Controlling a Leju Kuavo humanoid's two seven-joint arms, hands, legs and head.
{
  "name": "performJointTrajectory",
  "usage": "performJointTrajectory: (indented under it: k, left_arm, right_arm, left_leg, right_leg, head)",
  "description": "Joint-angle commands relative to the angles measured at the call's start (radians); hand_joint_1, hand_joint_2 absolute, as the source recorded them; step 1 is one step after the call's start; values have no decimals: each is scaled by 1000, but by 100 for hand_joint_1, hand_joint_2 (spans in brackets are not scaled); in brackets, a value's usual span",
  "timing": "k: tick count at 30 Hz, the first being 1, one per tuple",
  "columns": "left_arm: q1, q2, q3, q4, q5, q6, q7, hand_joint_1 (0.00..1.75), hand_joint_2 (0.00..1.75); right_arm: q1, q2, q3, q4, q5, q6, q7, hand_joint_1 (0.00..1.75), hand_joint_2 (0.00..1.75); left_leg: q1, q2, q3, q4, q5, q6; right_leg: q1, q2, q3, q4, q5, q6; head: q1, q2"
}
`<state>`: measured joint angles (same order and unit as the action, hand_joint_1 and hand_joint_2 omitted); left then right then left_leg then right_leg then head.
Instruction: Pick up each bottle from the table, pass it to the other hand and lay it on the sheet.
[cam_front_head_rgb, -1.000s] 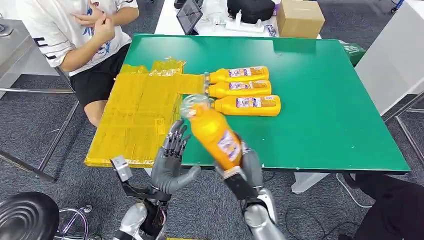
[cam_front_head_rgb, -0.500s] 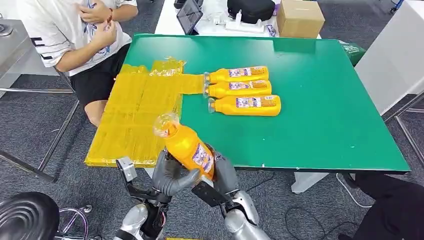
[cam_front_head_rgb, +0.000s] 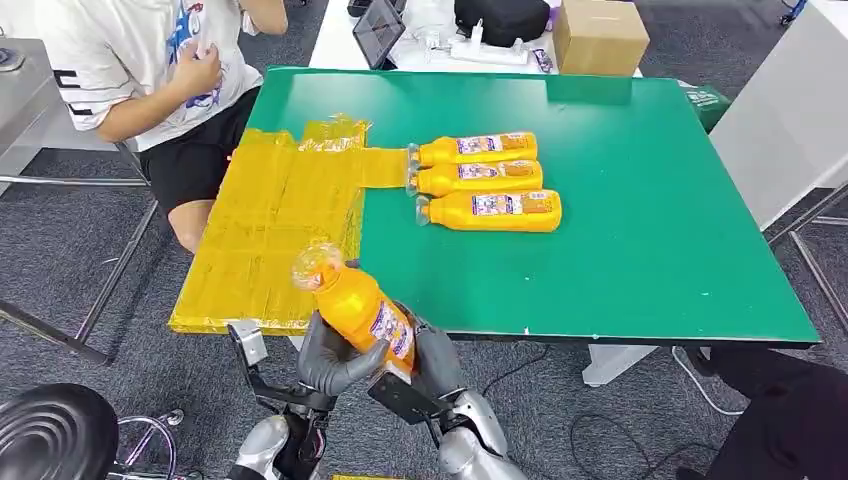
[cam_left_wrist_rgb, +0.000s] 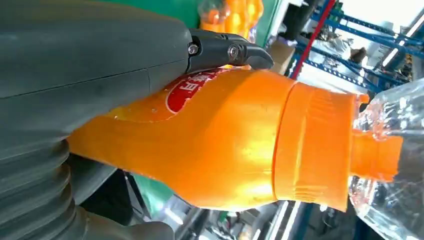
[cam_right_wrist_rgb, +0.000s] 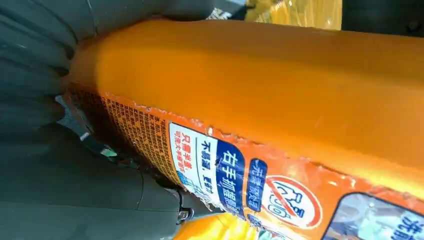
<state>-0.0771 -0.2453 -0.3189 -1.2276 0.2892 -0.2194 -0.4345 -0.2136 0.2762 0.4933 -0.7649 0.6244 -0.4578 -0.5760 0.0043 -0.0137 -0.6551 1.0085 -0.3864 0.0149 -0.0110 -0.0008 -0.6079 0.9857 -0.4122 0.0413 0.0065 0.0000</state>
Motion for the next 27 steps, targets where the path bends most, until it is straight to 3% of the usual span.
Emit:
performJointTrajectory:
  k: [1,16,17,18,19,27]
  left_arm:
    - [-73,-9,-53,74,-26,20,3,0,175]
    - [-68,-15,-37,62,-21,27,-1,0,175]
    - [-67,-16,-33,62,11,-4,6,30,175]
    - [-64,-19,-29,55,26,-10,4,136,175]
    - [-63,-19,-28,49,38,-21,1,175,175]
    - [-47,-14,-41,3,152,-132,24,175,175]
  right_arm:
    - [8,20,168,102,48,30,-9,175,175]
    - [11,8,208,85,55,16,13,175,175]
    - [9,5,218,86,62,13,18,175,175]
    - [9,6,220,90,57,12,17,175,175]
    - [8,6,220,90,55,13,17,175,175]
    - [4,2,207,98,32,27,15,175,175]
  left_leg:
    - [1,-1,5,1,-2,-1]
    - [1,1,3,0,-1,-1]
    - [1,2,8,1,-4,-1]
    - [1,1,5,1,-2,-1]
    - [1,1,6,1,-3,-1]
    - [1,1,2,0,-1,0]
  right_leg:
    - [1,-2,6,0,-2,-1]
    - [1,-1,4,0,-2,-1]
    - [2,-2,9,0,-4,-2]
    - [1,-2,5,0,-2,-1]
    - [2,-2,7,0,-3,-2]
    - [1,-1,2,0,-1,-1]
  head:
    - [1,0]
    - [0,0]
    - [0,0]
    - [0,0]
    - [0,0]
    - [0,0]
